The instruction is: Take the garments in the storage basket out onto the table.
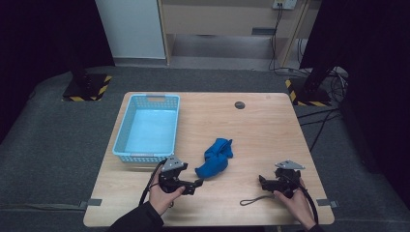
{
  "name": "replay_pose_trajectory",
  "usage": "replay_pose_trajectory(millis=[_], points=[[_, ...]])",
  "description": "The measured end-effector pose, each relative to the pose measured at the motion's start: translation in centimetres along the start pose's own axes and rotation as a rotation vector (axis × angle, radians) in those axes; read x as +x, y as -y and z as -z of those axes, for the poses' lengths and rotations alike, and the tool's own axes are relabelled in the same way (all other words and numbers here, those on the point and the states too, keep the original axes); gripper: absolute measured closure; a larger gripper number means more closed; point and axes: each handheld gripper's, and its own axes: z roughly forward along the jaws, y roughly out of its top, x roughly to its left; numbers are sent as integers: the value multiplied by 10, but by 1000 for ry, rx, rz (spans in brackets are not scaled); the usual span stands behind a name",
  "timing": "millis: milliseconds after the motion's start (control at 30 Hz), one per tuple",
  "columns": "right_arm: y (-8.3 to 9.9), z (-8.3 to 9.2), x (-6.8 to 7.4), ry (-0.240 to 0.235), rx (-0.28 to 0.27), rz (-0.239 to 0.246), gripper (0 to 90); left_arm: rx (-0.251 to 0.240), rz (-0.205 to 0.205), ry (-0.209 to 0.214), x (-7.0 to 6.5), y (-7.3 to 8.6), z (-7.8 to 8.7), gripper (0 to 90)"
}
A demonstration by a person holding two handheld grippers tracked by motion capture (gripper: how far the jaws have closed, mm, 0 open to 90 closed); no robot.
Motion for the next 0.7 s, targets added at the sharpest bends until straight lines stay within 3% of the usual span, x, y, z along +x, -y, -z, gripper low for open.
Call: replay_pose_trajectory(millis=[700], points=[[0, 0, 0, 0, 0, 0, 5, 24, 47, -49, 12, 16, 16, 106]])
